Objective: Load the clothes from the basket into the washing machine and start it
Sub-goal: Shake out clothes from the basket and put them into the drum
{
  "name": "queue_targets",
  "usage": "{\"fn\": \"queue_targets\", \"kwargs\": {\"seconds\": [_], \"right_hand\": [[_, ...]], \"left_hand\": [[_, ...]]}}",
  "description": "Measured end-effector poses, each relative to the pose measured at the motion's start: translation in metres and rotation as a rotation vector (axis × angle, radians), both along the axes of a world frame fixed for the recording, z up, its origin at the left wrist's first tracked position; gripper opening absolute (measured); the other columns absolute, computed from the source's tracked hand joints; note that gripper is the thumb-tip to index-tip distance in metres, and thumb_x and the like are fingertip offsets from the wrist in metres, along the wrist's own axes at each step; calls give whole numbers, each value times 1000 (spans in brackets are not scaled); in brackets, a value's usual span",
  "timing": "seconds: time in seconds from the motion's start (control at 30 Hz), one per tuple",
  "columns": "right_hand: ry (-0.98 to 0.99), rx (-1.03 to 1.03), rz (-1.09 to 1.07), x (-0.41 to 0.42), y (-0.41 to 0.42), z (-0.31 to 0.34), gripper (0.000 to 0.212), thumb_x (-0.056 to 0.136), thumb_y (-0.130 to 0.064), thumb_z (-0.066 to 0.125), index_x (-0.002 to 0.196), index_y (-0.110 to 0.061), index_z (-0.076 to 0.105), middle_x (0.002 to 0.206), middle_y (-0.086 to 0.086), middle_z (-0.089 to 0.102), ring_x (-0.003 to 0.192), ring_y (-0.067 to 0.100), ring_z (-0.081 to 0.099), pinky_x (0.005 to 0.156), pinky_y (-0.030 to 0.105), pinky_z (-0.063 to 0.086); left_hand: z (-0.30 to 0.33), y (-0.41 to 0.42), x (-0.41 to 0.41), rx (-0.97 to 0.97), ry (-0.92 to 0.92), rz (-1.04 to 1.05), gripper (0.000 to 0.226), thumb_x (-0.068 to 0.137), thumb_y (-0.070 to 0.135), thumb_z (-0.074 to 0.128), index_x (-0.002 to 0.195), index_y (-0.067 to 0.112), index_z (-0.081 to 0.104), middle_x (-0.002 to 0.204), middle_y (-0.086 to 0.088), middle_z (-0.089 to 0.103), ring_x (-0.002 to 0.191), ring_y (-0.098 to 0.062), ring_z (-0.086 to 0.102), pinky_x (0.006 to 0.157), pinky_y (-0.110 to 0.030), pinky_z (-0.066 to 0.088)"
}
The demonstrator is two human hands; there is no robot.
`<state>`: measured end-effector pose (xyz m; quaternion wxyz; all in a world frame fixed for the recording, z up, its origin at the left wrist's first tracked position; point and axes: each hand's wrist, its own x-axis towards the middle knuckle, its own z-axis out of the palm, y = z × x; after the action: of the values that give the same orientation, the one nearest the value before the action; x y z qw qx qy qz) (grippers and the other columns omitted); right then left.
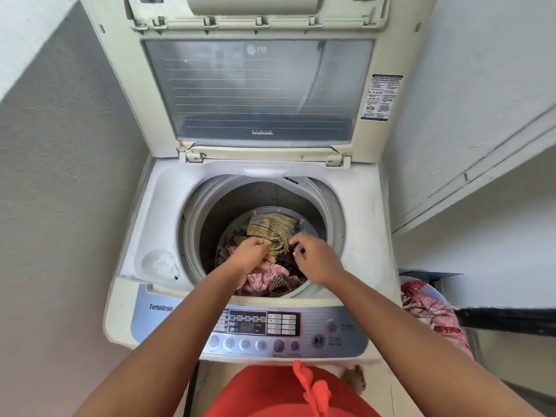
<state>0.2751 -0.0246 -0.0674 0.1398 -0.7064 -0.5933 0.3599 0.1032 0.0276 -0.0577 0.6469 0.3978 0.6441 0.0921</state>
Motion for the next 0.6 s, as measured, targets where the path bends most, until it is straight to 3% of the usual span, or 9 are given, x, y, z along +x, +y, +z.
{"fn": "queue_targets", "kwargs": {"seconds": [0.2,0.33,0.47,0.6], "right_hand": [[-50,377,65,48,-34,23,25,87,-13,50,105,-23,65,102,-4,67,90,22,62,76,39,51],[-146,552,22,94,-65,36,23,82,-8,53,97,-19,67,88,-4,65,82,22,59,72,37,45],[-183,614,-92,145,-102,39,19,83,-7,56,94,-19,66,89,-4,65,83,19,58,71,34,42],[-189,599,-192,195,-139,35,17,84,-11,53,94,-18,64,89,-3,65,82,20,59,71,38,47]], "left_hand": [[30,-30,51,163,-100,-32,16,101,11,49,111,11,62,63,0,48,42,-5,42,41,-18,35],[48,-60,101,240,-191,-46,15,99,12,52,108,12,64,73,-9,52,61,-15,47,55,-22,36],[67,-87,151,264,-258,-156,18,101,12,53,117,12,61,68,1,52,50,-9,44,48,-19,36],[83,-118,206,265,-328,-292,22,101,14,54,122,14,59,80,-1,63,62,-12,56,58,-23,46]]}}
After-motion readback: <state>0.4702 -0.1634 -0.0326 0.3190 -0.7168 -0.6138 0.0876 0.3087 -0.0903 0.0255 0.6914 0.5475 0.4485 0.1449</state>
